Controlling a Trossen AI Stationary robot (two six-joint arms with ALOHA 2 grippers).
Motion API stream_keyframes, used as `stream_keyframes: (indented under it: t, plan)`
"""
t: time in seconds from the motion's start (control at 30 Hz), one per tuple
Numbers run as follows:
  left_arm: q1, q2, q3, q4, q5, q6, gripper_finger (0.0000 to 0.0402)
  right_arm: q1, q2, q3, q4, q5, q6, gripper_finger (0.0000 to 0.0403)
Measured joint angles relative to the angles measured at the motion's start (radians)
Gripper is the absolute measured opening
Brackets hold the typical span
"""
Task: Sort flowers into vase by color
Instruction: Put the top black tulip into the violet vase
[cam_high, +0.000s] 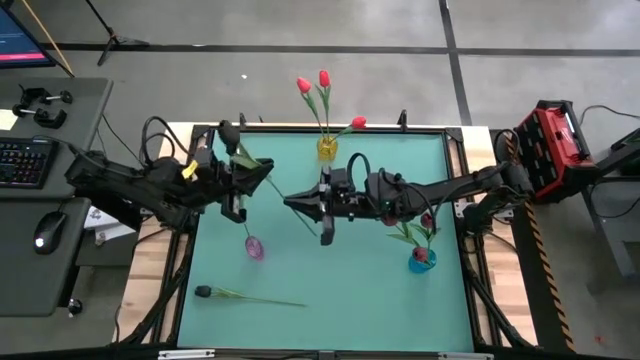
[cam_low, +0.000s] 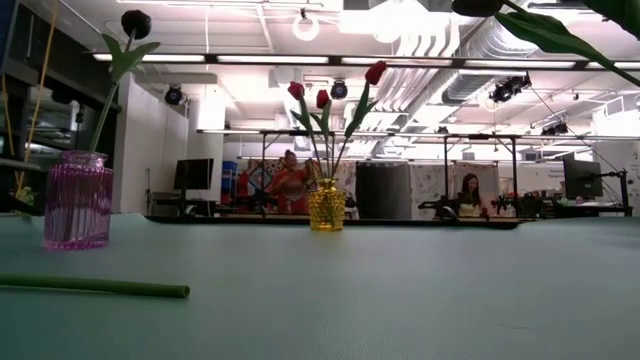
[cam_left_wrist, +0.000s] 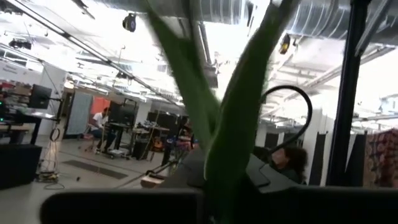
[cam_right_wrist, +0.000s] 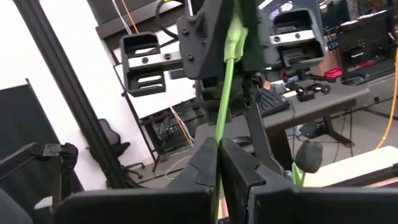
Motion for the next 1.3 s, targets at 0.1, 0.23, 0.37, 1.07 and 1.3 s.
stream_keyframes:
  t: [0.1, 0.23, 0.37, 1.07, 1.3]
  plan:
    - [0.0, -0.032, 0.0, -0.062, 0.001, 0.001, 0.0011, -0.002, 0.0, 0.0, -0.005, 0.003, 0.003, 0.0003]
    - [-0.003, -0.075, 0.0, -0.132, -0.006, -0.005, 0.0003, -0.013, -0.008, 0.001, -0.03, -0.007, 0.026, 0.0044]
    - [-0.009, -0.102, 0.0, -0.154, -0.012, -0.003, 0.0001, -0.017, -0.046, 0.001, -0.041, -0.012, 0.028, 0.0133]
    - [-0.297, -0.176, 0.06, -0.866, -0.045, -0.216, 0.0, -0.027, -0.395, 0.001, -0.477, 0.198, -0.02, 0.0389]
    - [-0.381, -0.176, 0.06, -1.091, -0.306, -0.329, 0.0, -0.027, -0.381, 0.0, -0.506, 0.21, -0.019, 0.0387]
